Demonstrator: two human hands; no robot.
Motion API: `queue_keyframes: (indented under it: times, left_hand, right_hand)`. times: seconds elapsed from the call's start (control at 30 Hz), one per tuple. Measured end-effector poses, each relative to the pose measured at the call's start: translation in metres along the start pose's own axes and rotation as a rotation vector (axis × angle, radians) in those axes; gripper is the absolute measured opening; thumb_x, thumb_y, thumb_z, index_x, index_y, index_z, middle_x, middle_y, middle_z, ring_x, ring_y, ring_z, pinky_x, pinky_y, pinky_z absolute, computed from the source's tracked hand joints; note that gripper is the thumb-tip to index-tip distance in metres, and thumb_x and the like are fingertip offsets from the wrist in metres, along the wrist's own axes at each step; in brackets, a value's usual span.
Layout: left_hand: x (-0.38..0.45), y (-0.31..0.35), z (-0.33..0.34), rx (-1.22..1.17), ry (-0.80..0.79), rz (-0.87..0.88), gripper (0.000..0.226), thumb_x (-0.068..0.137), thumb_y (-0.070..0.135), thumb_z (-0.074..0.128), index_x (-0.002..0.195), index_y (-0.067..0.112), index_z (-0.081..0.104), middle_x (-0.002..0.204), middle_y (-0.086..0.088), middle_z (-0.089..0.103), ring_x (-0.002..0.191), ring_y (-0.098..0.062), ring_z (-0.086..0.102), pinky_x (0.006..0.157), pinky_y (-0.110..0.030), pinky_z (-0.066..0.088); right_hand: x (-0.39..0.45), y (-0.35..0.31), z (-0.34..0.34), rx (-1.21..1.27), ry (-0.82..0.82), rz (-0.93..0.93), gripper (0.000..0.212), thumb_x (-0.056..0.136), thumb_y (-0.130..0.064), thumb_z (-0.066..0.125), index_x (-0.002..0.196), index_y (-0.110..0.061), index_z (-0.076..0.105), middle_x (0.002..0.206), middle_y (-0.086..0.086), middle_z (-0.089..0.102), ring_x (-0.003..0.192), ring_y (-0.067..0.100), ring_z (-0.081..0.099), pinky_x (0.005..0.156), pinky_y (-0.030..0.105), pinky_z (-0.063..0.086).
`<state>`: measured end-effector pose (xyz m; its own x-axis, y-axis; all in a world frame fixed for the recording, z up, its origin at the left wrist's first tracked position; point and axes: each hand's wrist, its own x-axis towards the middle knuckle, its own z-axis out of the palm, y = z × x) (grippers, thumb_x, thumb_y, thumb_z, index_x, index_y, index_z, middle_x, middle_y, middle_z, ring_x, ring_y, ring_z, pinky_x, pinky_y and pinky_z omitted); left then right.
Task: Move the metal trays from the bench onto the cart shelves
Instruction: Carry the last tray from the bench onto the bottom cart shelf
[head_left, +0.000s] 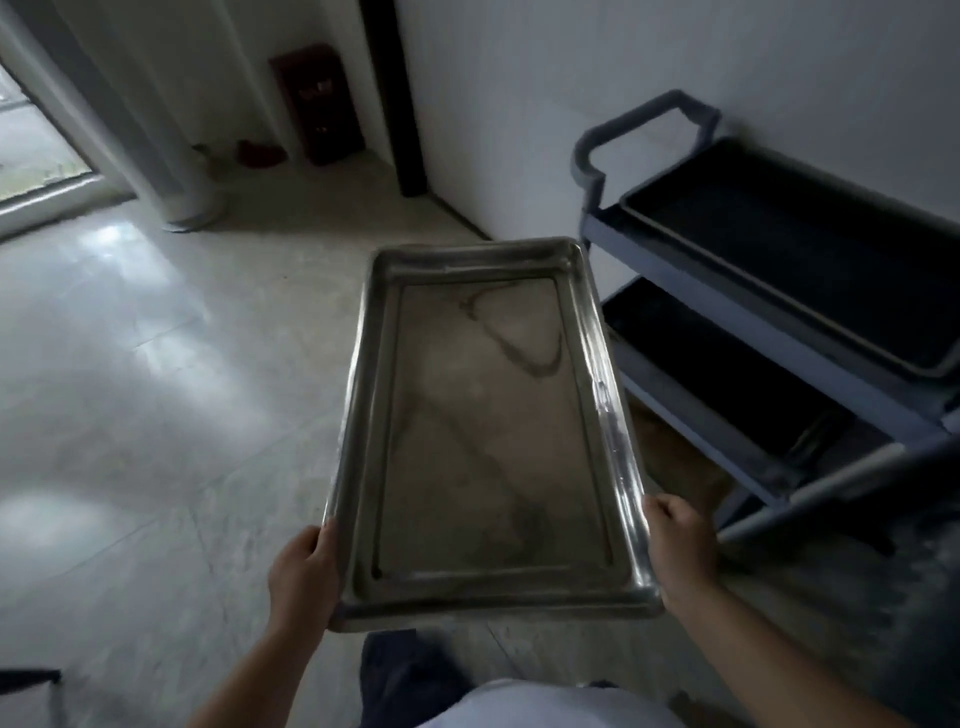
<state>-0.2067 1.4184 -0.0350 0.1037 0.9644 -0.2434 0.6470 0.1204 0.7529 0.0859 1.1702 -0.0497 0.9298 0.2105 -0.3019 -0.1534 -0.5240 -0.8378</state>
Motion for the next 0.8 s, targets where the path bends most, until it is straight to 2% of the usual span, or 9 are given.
queue_keyframes:
  times: [0.13,0.27,0.37,0.43,0.5,0.6,0.73,0.8]
  left_hand:
    - [0.066,0.013,0.015,0.073,-0.174,0.090,0.050,0.098,0.042,0.057,0.065,0.006,0.063,0.058,-0.015,0.060,0.062,-0.032,0.058,0.057,-0.039,0.041]
    - [0.138,0.033,0.020,0.145,-0.308,0.195,0.048,0.099,0.037,0.058,0.066,0.002,0.061,0.065,-0.019,0.061,0.065,-0.031,0.057,0.059,-0.038,0.041]
    - [0.177,0.045,0.025,0.209,-0.411,0.265,0.049,0.098,0.037,0.059,0.059,0.008,0.059,0.056,-0.012,0.059,0.060,-0.028,0.057,0.056,-0.037,0.039]
    - [0.197,0.052,0.032,0.271,-0.467,0.318,0.051,0.097,0.041,0.058,0.055,0.011,0.057,0.051,-0.007,0.057,0.058,-0.027,0.057,0.053,-0.035,0.038]
    - [0.209,0.060,0.044,0.329,-0.529,0.356,0.051,0.097,0.040,0.058,0.055,0.011,0.057,0.051,-0.007,0.057,0.058,-0.029,0.058,0.054,-0.038,0.041]
    - [0.209,0.065,0.064,0.375,-0.612,0.407,0.048,0.098,0.034,0.056,0.057,0.009,0.059,0.053,-0.010,0.058,0.058,-0.031,0.057,0.055,-0.039,0.042]
    - [0.193,0.067,0.088,0.374,-0.676,0.439,0.048,0.099,0.032,0.057,0.060,0.005,0.058,0.054,-0.014,0.055,0.057,-0.032,0.053,0.054,-0.038,0.039]
    - [0.185,0.066,0.098,0.384,-0.686,0.444,0.049,0.099,0.033,0.057,0.060,0.003,0.056,0.054,-0.013,0.053,0.056,-0.030,0.050,0.053,-0.038,0.036]
  right_hand:
    - [-0.008,0.009,0.029,-0.050,0.146,0.105,0.032,0.095,-0.020,0.057,0.064,-0.011,0.057,0.060,0.007,0.057,0.060,0.026,0.052,0.058,0.036,0.039]
    - [-0.041,0.009,0.074,-0.038,0.329,0.267,0.021,0.092,-0.016,0.061,0.072,-0.014,0.066,0.074,0.017,0.067,0.076,0.037,0.062,0.066,0.037,0.039]
    - [-0.070,0.009,0.099,0.025,0.426,0.368,0.019,0.093,-0.014,0.061,0.075,-0.011,0.068,0.081,0.022,0.070,0.080,0.039,0.062,0.071,0.041,0.045]
    - [-0.089,0.012,0.112,0.070,0.475,0.437,0.022,0.093,-0.013,0.060,0.071,-0.014,0.064,0.080,0.020,0.067,0.080,0.038,0.060,0.070,0.040,0.042]
    - [-0.105,0.013,0.118,0.105,0.530,0.511,0.025,0.094,-0.016,0.058,0.070,-0.016,0.062,0.074,0.013,0.063,0.078,0.035,0.058,0.068,0.038,0.038]
    - [-0.123,0.022,0.115,0.157,0.568,0.575,0.023,0.098,-0.022,0.055,0.079,-0.011,0.065,0.075,0.007,0.061,0.076,0.030,0.056,0.068,0.038,0.041]
    - [-0.137,0.039,0.102,0.163,0.597,0.599,0.024,0.099,-0.023,0.054,0.084,-0.008,0.065,0.080,0.012,0.063,0.078,0.031,0.059,0.074,0.042,0.047]
    - [-0.139,0.051,0.094,0.160,0.612,0.622,0.030,0.100,-0.023,0.053,0.079,-0.003,0.064,0.074,0.014,0.062,0.071,0.031,0.057,0.066,0.038,0.043]
